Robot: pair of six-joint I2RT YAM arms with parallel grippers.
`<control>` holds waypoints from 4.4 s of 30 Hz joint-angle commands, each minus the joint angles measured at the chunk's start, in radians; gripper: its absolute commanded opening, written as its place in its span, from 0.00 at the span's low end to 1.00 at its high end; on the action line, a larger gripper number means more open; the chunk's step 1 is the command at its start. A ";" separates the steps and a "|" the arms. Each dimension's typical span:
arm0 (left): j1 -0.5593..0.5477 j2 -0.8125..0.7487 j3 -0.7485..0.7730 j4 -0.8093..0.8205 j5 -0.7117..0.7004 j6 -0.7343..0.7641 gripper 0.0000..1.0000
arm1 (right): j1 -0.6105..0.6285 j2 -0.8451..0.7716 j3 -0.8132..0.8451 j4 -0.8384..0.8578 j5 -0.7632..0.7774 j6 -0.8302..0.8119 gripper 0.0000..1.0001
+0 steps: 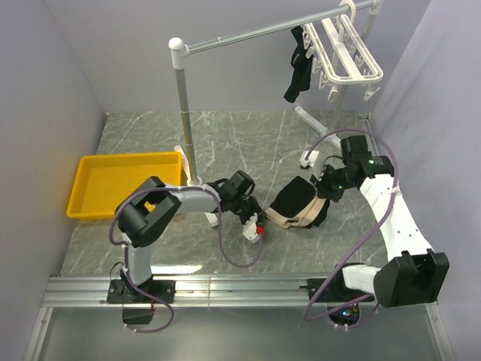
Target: Clip the underwear to the hanger
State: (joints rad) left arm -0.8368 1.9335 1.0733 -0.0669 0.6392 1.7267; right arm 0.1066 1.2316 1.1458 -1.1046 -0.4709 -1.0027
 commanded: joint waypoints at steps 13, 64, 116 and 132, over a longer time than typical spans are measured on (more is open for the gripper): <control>0.297 -0.245 0.356 -0.372 0.189 -1.051 0.00 | -0.344 0.003 0.255 0.124 -0.216 0.266 0.00; 0.254 -0.036 0.320 -0.361 -0.055 -1.101 0.03 | 0.267 -0.218 -0.337 0.239 0.098 0.081 0.00; -0.150 0.038 0.248 -0.441 -0.223 -1.139 0.36 | -0.002 0.560 0.106 0.382 0.259 0.331 0.27; 0.099 -0.266 0.249 -0.550 -0.113 -0.820 0.65 | -0.038 0.322 0.112 0.232 0.059 0.352 0.27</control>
State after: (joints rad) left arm -0.7212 1.7905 1.3094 -0.5846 0.4118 0.8577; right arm 0.0731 1.5551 1.1328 -0.9108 -0.3061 -0.7109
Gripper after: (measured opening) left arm 0.639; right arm 0.260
